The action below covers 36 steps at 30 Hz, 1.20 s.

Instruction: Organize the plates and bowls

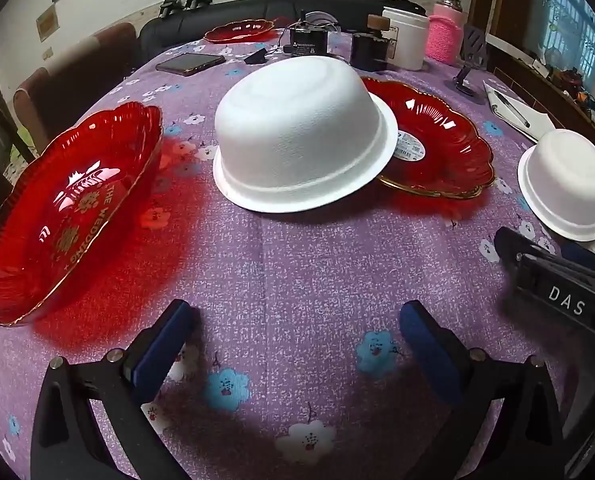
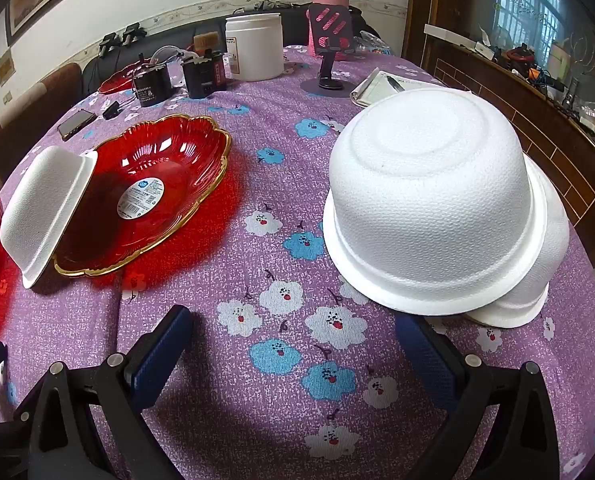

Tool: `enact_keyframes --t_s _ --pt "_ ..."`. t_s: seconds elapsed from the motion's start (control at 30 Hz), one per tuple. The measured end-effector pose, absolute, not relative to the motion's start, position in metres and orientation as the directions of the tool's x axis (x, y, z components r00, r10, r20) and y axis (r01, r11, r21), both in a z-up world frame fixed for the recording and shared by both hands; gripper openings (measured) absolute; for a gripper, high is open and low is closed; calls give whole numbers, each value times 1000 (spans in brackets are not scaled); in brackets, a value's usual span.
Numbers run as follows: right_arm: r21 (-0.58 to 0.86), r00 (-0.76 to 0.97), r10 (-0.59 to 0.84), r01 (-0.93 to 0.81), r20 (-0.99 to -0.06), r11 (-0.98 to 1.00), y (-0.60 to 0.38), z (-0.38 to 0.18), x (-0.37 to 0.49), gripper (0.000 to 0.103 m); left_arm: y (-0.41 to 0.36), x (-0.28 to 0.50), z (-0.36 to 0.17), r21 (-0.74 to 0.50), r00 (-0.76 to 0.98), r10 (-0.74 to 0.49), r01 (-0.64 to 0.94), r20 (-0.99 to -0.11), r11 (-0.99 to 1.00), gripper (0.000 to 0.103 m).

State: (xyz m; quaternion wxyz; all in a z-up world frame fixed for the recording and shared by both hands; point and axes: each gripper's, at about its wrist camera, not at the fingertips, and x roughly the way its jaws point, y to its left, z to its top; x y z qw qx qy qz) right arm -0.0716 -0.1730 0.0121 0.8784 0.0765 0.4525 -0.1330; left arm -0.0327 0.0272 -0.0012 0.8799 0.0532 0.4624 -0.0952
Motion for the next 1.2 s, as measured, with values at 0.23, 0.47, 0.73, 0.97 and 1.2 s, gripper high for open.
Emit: enact_keyframes --t_s 0.23,0.47,0.73,0.97,1.2 --pt "14 555 -165 303 -816 953 -173 12 -71 102 17 -33 -1 6 555 -107 198 -825 980 103" --pt "14 555 -165 303 -816 953 -173 12 -71 102 19 -35 -2 5 552 -107 198 -827 980 103" --pt "13 555 -165 303 -816 953 -173 12 -71 102 20 -35 -1 5 549 -107 198 -829 980 103" --pt "13 554 -165 303 -816 953 -173 12 -71 102 18 -34 0 5 549 -105 195 -829 981 103" --pt "13 554 -165 303 -816 953 -173 12 -71 102 16 -34 1 6 548 -103 194 -830 981 103"
